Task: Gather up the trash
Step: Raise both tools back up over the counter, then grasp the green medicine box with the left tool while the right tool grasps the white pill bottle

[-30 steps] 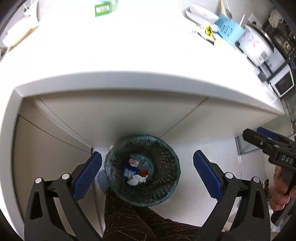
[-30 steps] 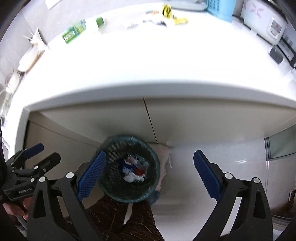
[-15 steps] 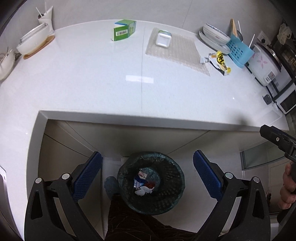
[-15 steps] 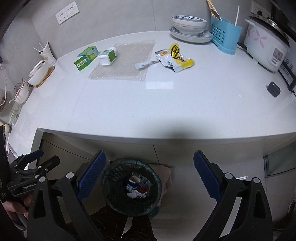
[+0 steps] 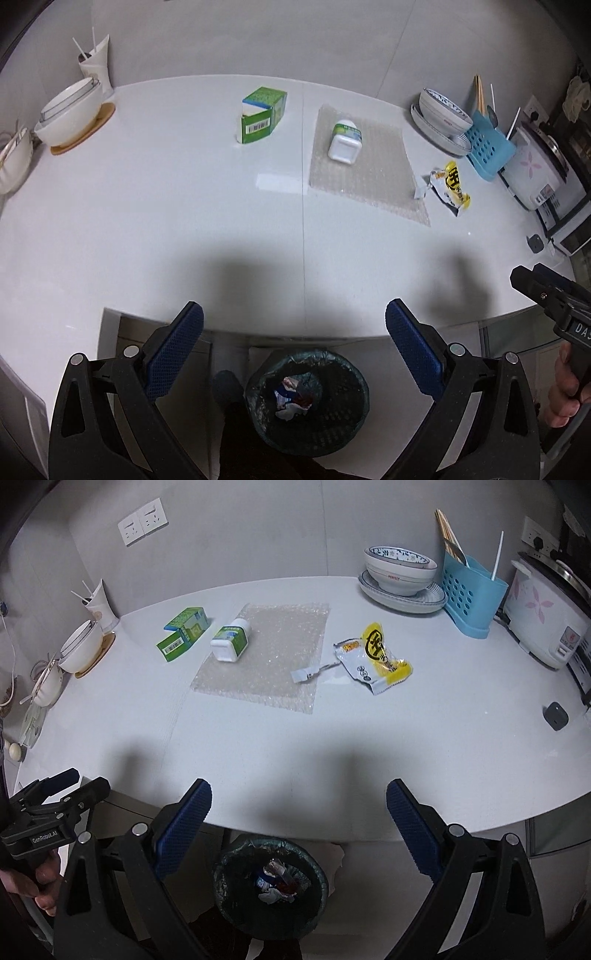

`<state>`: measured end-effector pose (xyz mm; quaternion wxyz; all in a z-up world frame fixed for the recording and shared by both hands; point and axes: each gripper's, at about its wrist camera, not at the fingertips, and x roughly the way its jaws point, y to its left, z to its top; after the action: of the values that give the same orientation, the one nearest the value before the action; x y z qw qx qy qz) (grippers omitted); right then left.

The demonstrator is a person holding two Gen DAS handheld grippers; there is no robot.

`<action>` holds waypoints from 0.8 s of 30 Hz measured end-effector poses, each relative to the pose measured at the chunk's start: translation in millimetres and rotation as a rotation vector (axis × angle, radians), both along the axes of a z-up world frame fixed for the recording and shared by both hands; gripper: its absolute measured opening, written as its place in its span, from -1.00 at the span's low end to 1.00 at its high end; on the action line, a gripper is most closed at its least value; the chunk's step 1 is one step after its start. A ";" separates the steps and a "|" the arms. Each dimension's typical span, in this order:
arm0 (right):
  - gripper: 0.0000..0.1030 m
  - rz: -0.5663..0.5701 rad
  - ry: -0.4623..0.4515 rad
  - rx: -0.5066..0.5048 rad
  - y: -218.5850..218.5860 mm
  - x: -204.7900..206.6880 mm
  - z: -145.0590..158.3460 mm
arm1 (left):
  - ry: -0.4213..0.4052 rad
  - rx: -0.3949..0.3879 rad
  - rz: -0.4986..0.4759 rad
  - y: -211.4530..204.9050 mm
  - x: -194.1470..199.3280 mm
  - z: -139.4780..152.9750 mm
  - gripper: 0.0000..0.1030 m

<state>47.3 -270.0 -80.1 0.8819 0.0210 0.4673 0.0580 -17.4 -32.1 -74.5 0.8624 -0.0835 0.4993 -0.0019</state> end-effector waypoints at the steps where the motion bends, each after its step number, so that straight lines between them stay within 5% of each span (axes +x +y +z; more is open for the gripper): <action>1: 0.78 -0.003 -0.001 -0.001 1.6 4.9 1.5 | -0.005 0.006 -0.006 1.8 6.8 2.4 0.88; 24: 0.78 -0.060 0.051 -0.030 68.6 134.3 14.0 | 0.026 0.013 -0.046 67.6 168.4 5.3 0.87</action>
<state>181.6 -201.3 -66.1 0.8714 0.0231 0.4894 0.0238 151.0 35.5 -69.2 0.8560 -0.0662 0.5124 -0.0173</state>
